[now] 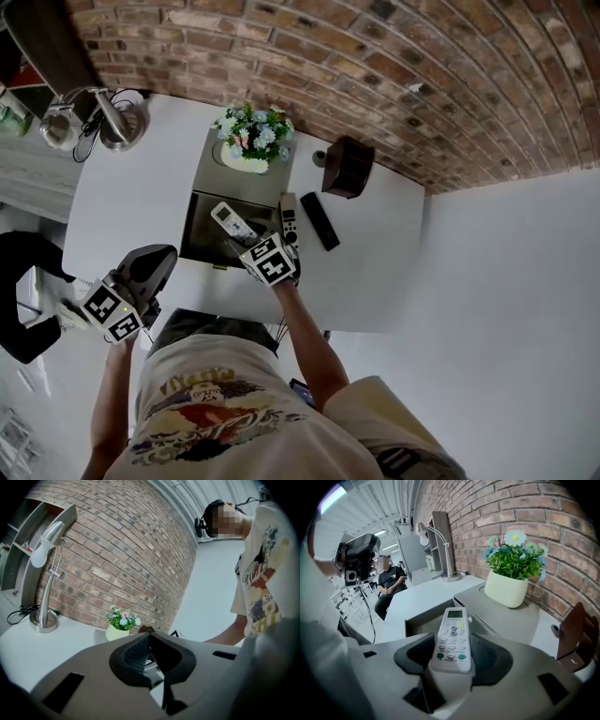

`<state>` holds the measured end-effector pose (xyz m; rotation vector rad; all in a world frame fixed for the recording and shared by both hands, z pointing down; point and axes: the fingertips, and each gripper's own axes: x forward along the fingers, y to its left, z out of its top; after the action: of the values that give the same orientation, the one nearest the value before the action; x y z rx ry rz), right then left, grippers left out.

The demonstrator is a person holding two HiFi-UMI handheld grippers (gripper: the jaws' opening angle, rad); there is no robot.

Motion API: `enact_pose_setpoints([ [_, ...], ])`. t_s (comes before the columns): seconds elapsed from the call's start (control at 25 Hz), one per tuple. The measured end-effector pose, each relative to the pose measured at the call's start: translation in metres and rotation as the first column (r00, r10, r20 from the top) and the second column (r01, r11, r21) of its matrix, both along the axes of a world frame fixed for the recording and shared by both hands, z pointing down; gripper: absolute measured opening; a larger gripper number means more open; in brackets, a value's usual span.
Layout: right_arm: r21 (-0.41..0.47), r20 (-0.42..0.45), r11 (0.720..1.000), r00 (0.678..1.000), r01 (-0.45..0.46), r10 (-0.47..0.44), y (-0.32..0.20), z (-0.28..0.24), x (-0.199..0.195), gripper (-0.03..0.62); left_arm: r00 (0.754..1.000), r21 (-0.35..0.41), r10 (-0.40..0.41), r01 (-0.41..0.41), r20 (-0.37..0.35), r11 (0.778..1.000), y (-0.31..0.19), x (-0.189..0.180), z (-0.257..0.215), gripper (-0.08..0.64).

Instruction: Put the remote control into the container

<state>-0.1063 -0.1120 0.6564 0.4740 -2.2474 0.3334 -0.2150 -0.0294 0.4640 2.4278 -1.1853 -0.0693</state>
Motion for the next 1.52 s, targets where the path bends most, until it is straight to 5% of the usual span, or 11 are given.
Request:
enact_pose_setpoints([
  [1.0,-0.09,-0.064,0.981,0.982,0.173,-0.179,0.0,0.05,-0.034,0.245,0.998,-0.036,-0.056,0.056,0.005,0.998,0.0,-0.04,0.015,0.005],
  [1.52,-0.082,-0.087,0.984,0.982,0.16,-0.167,-0.004,0.053,-0.034,0.247,0.998,-0.036,-0.064,0.064,0.01,0.997,0.002,-0.045,0.013,0.006],
])
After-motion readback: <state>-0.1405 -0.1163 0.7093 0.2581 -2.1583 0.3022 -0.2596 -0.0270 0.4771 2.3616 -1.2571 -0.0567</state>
